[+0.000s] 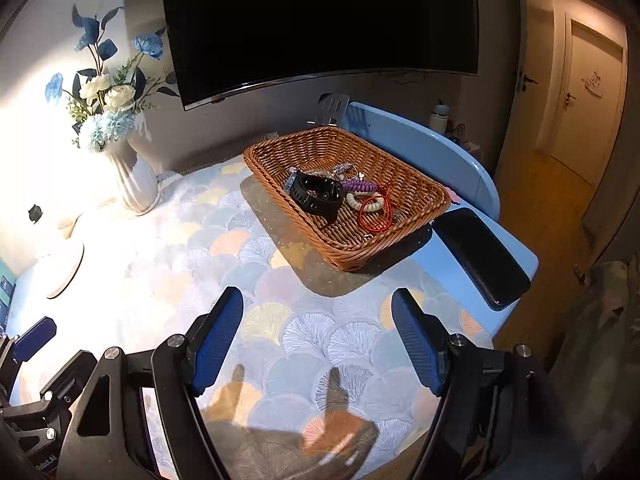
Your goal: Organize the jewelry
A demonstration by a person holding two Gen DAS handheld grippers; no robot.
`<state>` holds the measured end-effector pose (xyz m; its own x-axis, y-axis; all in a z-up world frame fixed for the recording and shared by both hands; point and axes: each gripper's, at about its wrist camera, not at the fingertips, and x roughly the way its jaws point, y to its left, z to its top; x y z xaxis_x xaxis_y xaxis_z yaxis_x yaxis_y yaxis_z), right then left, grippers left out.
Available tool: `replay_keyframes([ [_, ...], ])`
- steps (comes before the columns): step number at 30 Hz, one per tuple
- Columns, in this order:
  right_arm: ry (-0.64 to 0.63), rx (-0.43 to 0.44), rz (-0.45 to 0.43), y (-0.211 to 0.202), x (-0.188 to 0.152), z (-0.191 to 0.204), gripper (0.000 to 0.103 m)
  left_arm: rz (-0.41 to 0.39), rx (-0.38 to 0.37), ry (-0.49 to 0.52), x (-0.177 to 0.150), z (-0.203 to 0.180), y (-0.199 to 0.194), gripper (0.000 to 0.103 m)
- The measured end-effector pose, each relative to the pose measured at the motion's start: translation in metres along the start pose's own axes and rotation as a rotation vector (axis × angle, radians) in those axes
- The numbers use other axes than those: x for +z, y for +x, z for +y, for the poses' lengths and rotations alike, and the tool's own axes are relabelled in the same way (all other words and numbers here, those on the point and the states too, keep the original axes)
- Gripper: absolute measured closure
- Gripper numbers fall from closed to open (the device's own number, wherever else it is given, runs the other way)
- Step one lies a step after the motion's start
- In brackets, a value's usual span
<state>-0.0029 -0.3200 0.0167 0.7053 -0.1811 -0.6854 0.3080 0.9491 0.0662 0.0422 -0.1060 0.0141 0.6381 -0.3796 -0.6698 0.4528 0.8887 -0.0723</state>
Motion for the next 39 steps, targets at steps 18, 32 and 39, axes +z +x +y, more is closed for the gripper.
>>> replay_keyframes([
  [18,0.002,0.008,-0.001,-0.0018,-0.001,0.0021,0.025,0.018,-0.019,-0.012,-0.002,0.001,0.0037,0.023],
  [32,-0.007,0.014,0.009,0.0012,-0.0012,0.0056,0.025,0.021,-0.021,-0.009,-0.0032,0.0009,0.0051,0.023],
  [39,-0.019,0.018,0.015,0.004,-0.0015,0.0067,0.025,0.024,-0.023,-0.009,-0.0039,0.0005,0.006,0.023],
])
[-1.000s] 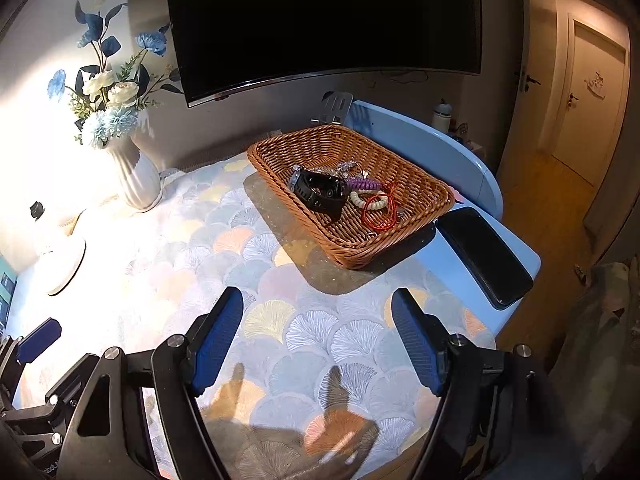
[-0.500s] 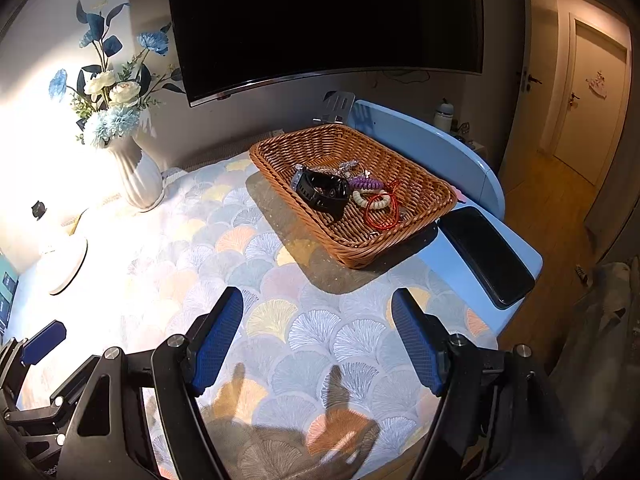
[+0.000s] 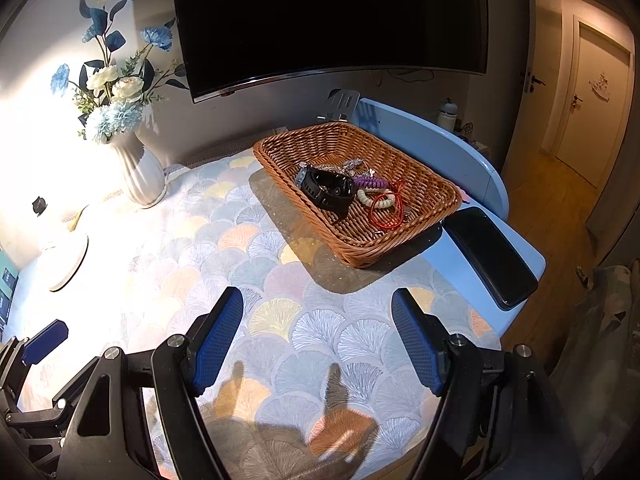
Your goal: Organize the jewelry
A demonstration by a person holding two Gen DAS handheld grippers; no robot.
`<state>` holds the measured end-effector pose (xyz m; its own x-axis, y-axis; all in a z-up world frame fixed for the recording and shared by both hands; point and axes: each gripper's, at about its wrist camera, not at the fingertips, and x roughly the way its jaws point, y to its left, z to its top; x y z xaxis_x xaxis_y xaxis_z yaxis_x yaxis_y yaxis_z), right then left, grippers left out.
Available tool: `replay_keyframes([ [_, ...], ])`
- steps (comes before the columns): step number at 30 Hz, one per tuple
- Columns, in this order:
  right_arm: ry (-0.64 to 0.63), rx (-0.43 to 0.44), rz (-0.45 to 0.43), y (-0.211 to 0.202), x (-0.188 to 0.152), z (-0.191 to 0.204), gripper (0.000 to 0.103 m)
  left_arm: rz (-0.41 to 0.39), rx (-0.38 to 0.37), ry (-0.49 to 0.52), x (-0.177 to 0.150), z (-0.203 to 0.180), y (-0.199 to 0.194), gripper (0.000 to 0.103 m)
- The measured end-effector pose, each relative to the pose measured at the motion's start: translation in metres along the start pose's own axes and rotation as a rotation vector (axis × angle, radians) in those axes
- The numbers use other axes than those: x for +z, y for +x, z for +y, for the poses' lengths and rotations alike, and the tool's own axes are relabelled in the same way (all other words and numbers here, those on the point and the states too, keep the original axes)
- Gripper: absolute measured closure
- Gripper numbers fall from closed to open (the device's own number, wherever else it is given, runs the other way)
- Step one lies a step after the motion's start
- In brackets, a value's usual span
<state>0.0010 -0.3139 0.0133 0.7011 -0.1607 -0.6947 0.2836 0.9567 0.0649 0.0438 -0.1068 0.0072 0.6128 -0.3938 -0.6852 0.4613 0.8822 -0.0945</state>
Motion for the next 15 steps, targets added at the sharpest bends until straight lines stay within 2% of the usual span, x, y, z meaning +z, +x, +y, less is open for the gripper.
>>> replay_keyframes([
  [15,-0.015,0.011,0.006,0.002,0.0,0.0022,0.025,0.005,0.0,-0.006,-0.0004,0.0016,0.0009,0.023],
])
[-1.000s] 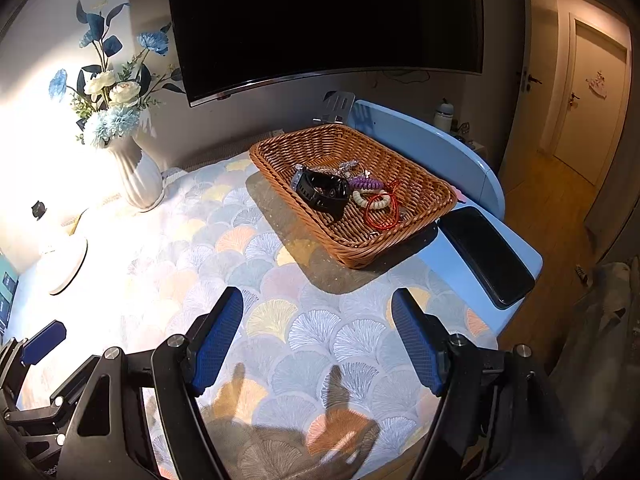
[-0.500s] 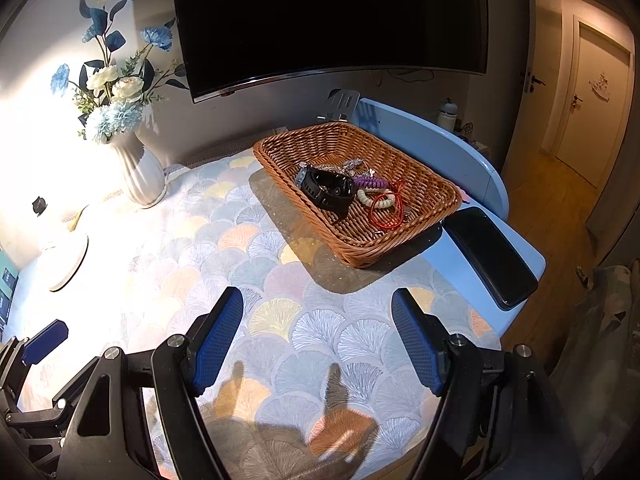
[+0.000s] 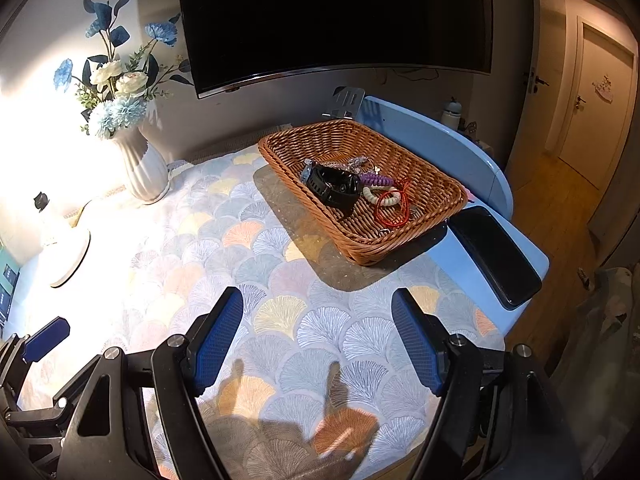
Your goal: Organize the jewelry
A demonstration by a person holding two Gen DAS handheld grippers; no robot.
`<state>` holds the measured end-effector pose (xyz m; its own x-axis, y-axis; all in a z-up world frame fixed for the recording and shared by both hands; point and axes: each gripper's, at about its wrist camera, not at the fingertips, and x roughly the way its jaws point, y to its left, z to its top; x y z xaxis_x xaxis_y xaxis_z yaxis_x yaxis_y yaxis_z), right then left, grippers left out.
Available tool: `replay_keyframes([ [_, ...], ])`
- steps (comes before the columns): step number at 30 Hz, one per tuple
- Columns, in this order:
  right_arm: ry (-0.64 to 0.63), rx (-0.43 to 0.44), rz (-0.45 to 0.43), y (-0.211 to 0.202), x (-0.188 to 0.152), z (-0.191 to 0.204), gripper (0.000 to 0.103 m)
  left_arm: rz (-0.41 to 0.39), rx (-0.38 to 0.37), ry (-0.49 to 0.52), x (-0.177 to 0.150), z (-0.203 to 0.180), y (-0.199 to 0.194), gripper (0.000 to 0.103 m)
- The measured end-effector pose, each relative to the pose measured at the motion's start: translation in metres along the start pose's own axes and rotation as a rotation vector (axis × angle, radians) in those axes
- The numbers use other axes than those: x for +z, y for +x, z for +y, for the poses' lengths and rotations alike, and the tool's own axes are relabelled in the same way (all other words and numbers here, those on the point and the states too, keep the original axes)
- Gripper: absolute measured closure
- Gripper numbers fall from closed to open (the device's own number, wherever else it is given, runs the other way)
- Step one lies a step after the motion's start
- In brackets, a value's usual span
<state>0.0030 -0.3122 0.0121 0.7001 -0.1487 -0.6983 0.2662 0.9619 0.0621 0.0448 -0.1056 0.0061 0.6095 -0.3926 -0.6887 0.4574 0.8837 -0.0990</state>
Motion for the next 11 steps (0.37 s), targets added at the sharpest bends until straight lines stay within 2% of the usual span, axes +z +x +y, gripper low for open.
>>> replay_keyframes([
  [6,-0.019,-0.005,-0.008,-0.0018,-0.0004,0.0023,0.025,0.003,0.003,-0.007,-0.0001,0.0015,0.0014,0.023],
  [10,-0.018,-0.001,-0.005,-0.0015,-0.0006,0.0028,0.025,-0.038,0.057,0.008,-0.0019,0.0001,-0.0033,0.023],
  [11,-0.017,-0.002,-0.005,-0.0014,-0.0005,0.0027,0.025,-0.033,0.045,0.011,-0.0019,0.0005,-0.0033,0.023],
])
